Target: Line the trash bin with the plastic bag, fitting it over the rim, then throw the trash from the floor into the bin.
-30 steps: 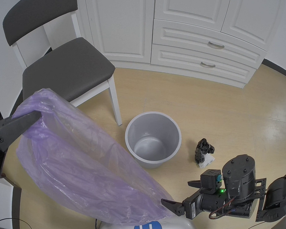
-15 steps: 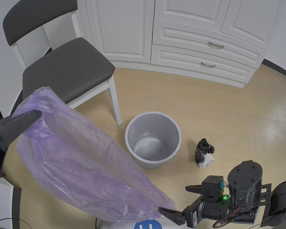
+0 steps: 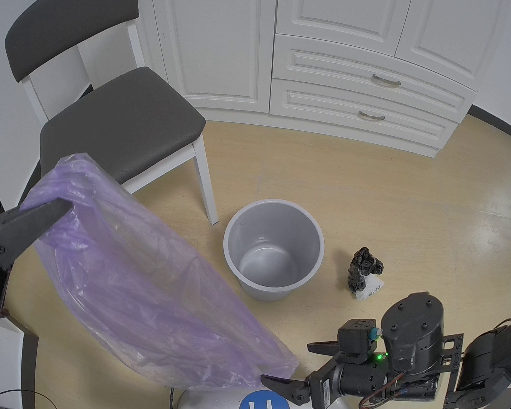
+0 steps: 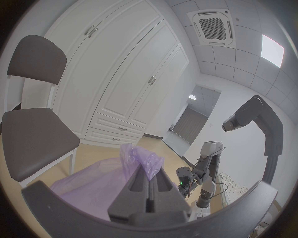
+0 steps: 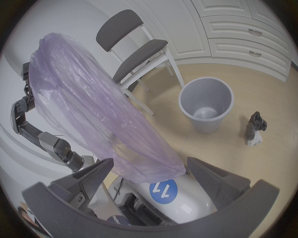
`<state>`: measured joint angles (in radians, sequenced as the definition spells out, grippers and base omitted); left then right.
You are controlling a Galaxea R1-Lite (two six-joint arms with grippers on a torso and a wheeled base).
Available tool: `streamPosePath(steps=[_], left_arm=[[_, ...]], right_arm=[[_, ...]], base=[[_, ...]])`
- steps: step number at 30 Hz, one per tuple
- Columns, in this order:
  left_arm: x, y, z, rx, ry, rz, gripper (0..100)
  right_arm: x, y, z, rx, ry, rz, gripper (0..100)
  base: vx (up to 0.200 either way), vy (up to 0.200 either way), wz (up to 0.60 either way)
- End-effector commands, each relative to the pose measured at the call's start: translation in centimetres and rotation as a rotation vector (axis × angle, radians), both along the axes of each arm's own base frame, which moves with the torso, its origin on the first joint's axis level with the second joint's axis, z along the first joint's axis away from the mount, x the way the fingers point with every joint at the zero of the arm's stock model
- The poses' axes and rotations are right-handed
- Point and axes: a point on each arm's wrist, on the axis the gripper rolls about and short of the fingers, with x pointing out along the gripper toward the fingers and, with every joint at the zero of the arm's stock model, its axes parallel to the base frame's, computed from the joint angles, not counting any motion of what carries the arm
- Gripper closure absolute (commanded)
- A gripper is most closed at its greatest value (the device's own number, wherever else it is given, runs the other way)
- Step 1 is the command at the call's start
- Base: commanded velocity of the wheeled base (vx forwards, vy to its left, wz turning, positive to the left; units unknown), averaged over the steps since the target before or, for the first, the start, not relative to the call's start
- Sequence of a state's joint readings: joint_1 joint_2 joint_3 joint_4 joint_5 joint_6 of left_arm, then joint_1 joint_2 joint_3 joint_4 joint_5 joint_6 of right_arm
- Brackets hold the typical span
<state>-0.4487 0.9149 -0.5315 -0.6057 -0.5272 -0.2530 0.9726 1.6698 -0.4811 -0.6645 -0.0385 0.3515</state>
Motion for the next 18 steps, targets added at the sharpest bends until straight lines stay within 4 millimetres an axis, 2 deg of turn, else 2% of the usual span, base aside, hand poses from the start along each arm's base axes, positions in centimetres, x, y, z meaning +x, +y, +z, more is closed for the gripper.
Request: streamPosePath(steps=[1, 6, 18], left_arm=[[0.0, 0.0, 0.0, -0.001, -0.001, -0.001, 100], [-0.1, 0.1, 0.1, -0.004, -0.007, 0.0, 100], [-0.2, 0.1, 0.4, -0.011, -0.015, 0.003, 100]], right_arm=[[1.3, 0.8, -2.2, -0.023, 0.033, -0.026, 0], [3.1, 1.5, -3.5, 0.035, -0.007, -0.069, 0], [4.4, 2.7, -5.2, 0.104, -0.014, -0.121, 0]], base=[[0.0, 0.0, 0.0], [0.0, 0.0, 0.0], [0.0, 0.0, 0.0]])
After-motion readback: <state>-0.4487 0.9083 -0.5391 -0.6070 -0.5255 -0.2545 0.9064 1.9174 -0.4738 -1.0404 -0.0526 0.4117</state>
